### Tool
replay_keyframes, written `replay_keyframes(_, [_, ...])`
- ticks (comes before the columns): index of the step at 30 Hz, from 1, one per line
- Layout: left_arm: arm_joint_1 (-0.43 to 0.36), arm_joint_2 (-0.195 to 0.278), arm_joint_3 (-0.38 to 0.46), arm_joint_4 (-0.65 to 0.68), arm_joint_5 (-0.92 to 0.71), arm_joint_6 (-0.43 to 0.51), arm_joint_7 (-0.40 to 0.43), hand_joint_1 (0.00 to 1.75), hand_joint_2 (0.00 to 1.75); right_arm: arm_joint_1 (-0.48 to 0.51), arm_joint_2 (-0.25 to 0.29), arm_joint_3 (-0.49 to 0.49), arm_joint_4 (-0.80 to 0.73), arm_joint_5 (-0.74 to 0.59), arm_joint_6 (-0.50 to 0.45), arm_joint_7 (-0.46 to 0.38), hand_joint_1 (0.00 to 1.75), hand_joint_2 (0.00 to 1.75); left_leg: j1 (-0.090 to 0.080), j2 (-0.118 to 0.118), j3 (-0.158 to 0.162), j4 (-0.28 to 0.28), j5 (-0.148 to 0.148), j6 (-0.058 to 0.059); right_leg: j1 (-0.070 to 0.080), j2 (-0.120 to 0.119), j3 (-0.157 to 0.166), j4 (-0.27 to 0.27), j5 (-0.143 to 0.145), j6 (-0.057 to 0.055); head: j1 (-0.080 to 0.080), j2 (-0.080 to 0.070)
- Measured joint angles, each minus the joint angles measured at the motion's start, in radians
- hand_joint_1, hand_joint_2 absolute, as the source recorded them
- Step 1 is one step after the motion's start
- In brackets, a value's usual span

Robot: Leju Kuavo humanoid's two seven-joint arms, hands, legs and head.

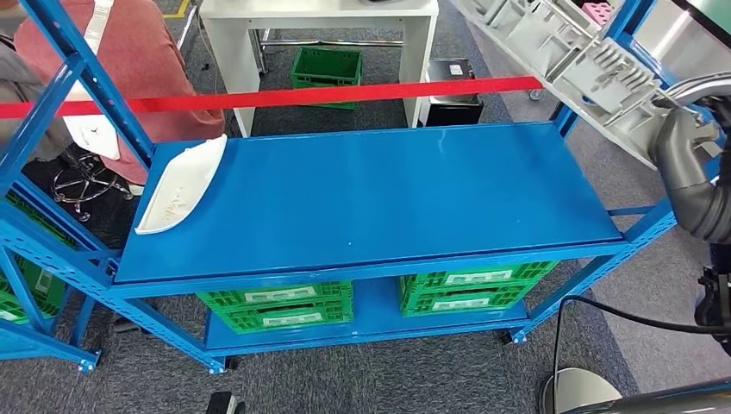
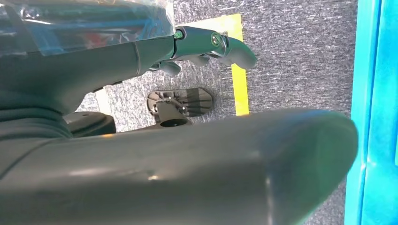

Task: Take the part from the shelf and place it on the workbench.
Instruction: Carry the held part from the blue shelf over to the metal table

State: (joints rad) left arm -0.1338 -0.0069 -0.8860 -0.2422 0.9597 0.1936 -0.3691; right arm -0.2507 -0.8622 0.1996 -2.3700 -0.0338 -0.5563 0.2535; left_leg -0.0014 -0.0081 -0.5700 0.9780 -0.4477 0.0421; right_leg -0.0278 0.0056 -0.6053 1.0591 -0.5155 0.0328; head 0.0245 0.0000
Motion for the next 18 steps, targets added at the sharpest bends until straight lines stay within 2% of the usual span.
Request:
replay_keyframes(2, [0.003, -0.002, 0.001, 0.0, 0.003, 0.0, 0.0, 0.0, 0.0, 0.015, 0.007, 0.0, -0.005, 0.013, -0.004, -0.004, 1.75, 1.75, 0.001, 0.001, 0.001, -0.001, -0.001, 0.001, -0.002, -0.001, -0.065, 0.129, -0.056, 0.004, 0.009, 0.0])
replay_keyframes(3, [0.006, -0.003, 0.001, 0.0, 0.004, 0.0, 0.0, 0.0, 0.0, 0.024, 0.012, 0.001, -0.007, 0.02, -0.006, -0.005, 1.75, 1.75, 0.001, 0.001, 0.001, 0.001, -0.003, 0.0, -0.003, -0.001, -0.092, 0.178, -0.068, 0.007, 0.012, 0.0])
replay_keyframes(4, [0.01, -0.004, 0.002, 0.0, 0.006, 0.001, 0.001, 0.0, 0.0, 0.032, 0.015, 0.001, -0.008, 0.025, -0.007, -0.006, 1.75, 1.75, 0.002, 0.001, 0.002, 0.003, -0.005, -0.002, -0.004, -0.001, -0.105, 0.195, -0.063, 0.009, 0.014, 0.0])
replay_keyframes(5, [0.013, -0.004, 0.003, 0.0, 0.009, 0.0, 0.001, 0.0, 0.0, 0.04, 0.018, 0.002, -0.01, 0.031, -0.007, -0.007, 1.75, 1.75, 0.004, 0.001, 0.002, 0.007, -0.009, -0.006, -0.005, -0.002, -0.098, 0.173, -0.038, 0.011, 0.016, 0.0])
replay_keyframes(7, [0.016, -0.005, 0.005, 0.0, 0.015, -0.001, 0.0, 0.0, 0.0, 0.054, 0.021, 0.004, -0.013, 0.04, -0.007, -0.007, 1.75, 1.75, 0.009, -0.001, 0.002, 0.02, -0.02, -0.017, -0.008, -0.004, -0.043, 0.049, 0.029, 0.014, 0.019, 0.0])
replay_keyframes(8, [0.017, -0.005, 0.007, 0.0, 0.017, -0.003, -0.001, 0.0, 0.0, 0.061, 0.022, 0.006, -0.015, 0.045, -0.006, -0.006, 1.75, 1.75, 0.009, -0.002, 0.001, 0.028, -0.026, -0.024, -0.007, -0.002, -0.018, -0.006, 0.05, 0.012, 0.022, 0.0])
replay_keyframes(9, [0.018, -0.005, 0.008, 0.001, 0.019, -0.004, -0.003, 0.0, 0.0, 0.068, 0.024, 0.007, -0.017, 0.049, -0.006, -0.005, 1.75, 1.75, 0.008, -0.003, -0.001, 0.033, -0.029, -0.031, -0.006, -0.001, -0.003, -0.037, 0.058, 0.006, 0.025, 0.0])
replay_keyframes(12, [0.025, -0.004, 0.015, 0.001, 0.028, -0.012, -0.009, 0.0, 0.0, 0.087, 0.028, 0.009, -0.021, 0.062, -0.006, -0.001, 1.75, 1.75, 0.006, -0.004, -0.003, 0.038, -0.028, -0.046, -0.002, 0.003, -0.004, -0.039, 0.058, -0.016, 0.02, 0.0])
replay_keyframes(13, [0.027, -0.004, 0.018, 0.001, 0.031, -0.014, -0.012, 0.0, 0.0, 0.093, 0.03, 0.009, -0.022, 0.066, -0.006, 0.001, 1.75, 1.75, 0.007, -0.003, -0.005, 0.043, -0.036, -0.051, -0.003, 0.003, -0.005, -0.039, 0.059, -0.021, 0.016, 0.0])
replay_keyframes(15, [0.028, -0.004, 0.023, 0.002, 0.035, -0.017, -0.017, 0.0, 0.0, 0.103, 0.032, 0.008, -0.024, 0.071, -0.006, 0.006, 1.75, 1.75, 0.008, -0.002, -0.024, 0.096, -0.083, -0.059, -0.005, -0.001, -0.006, -0.04, 0.062, -0.034, 0.006, 0.0])
replay_keyframes(17, [0.03, -0.004, 0.025, 0.002, 0.037, -0.021, -0.02, 0.0, 0.0, 0.111, 0.035, 0.008, -0.025, 0.075, -0.007, 0.01, 1.75, 1.75, 0.008, -0.001, -0.064, 0.214, -0.153, -0.063, -0.001, -0.003, -0.009, -0.04, 0.064, -0.043, -0.007, 0.0])
replay_keyframes(18, [0.031, -0.004, 0.026, 0.002, 0.038, -0.022, -0.021, 0.0, 0.0, 0.115, 0.038, 0.007, -0.025, 0.078, -0.008, 0.012, 1.75, 1.75, 0.008, -0.001, -0.081, 0.269, -0.178, -0.062, 0.001, -0.004, -0.011, -0.039, 0.066, -0.046, -0.011, 0.0])
